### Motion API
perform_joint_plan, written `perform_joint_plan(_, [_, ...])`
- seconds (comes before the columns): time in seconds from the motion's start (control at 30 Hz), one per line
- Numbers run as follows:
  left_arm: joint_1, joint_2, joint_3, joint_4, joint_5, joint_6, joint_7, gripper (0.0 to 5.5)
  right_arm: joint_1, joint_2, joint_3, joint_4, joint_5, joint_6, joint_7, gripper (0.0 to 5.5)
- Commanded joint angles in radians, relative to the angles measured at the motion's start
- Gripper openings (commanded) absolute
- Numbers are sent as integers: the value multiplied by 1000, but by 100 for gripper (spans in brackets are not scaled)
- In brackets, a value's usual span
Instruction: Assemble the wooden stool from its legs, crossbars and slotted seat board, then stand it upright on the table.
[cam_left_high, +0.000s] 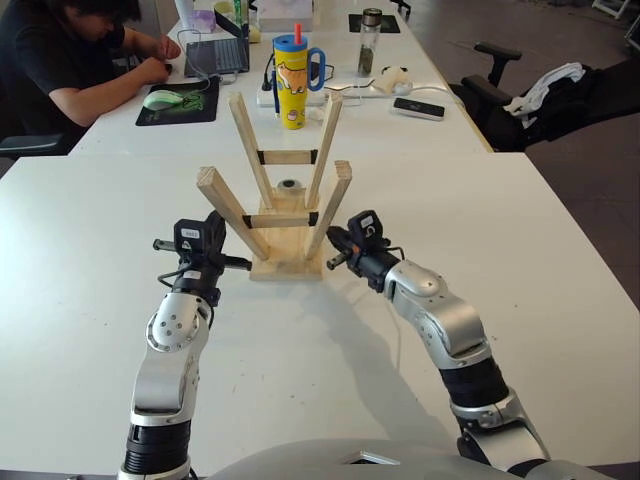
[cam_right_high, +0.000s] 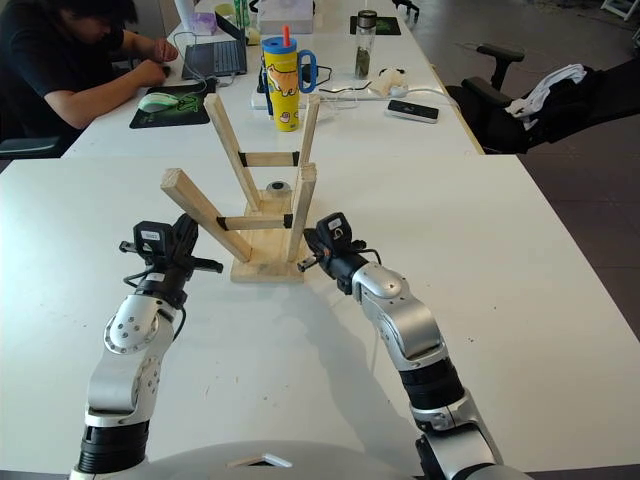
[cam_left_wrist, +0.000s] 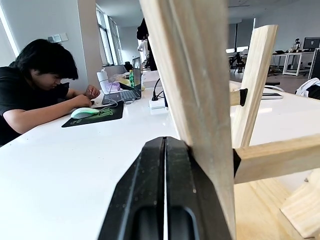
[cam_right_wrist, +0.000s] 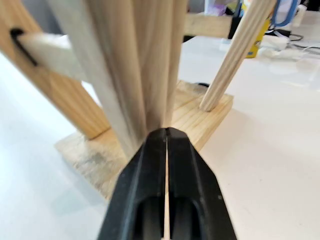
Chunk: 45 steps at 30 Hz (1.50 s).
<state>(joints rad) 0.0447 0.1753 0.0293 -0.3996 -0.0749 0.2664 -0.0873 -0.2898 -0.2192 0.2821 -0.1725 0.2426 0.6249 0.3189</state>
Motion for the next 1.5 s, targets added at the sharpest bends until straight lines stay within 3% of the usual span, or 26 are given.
perform_joint_plan(0.03, [20, 52, 51, 56, 21, -14, -19, 0, -70, -53, -48, 114, -52, -50, 25, 2])
perform_joint_plan(0.13, [38, 146, 58, 125, -23, -2, -161, 0, -148, -37, -100, 221, -51, -148, 43, 2])
perform_joint_plan(0.23, [58, 311, -36, 196, -65, 31, -455, 0, -226, -12, -149, 332, -27, -258, 90, 2])
perform_joint_plan(0.33, [64, 427, -91, 187, -178, 104, -726, 0, -314, 17, -156, 448, 25, -352, 238, 2])
perform_joint_plan(0.43, [13, 491, -164, 208, -174, 150, -848, 0, -363, -3, -98, 499, 34, -370, 436, 2])
perform_joint_plan(0.67, [-217, 493, -235, 566, 89, 1, -687, 0, -370, 1, 43, 461, 43, -385, 772, 2])
perform_joint_plan(0.77, [-258, 504, -244, 655, 122, -39, -693, 0, -334, 44, 113, 392, 49, -355, 802, 2])
perform_joint_plan(0.9, [-265, 492, -257, 691, 133, -71, -708, 0, -293, 165, 190, 388, -10, -374, 690, 2])
perform_joint_plan(0.97, [-255, 487, -268, 680, 139, -77, -705, 0, -275, 193, 193, 424, -136, -385, 485, 2])
perform_joint_plan(1.13, [-133, 473, -262, 516, 138, -25, -646, 0, 29, 142, 200, 7, -87, -165, 369, 2])
perform_joint_plan(1.3, [-16, 438, -222, 410, 180, 61, -487, 0, 145, -63, 118, -206, -29, 102, 407, 2])
perform_joint_plan(1.4, [27, 401, -189, 375, 200, 98, -386, 0, 234, -130, 1, -202, -22, 94, 360, 2])
perform_joint_plan(1.5, [68, 369, -181, 332, 222, 100, -311, 0, 325, -120, -112, -185, -58, 32, 239, 2])
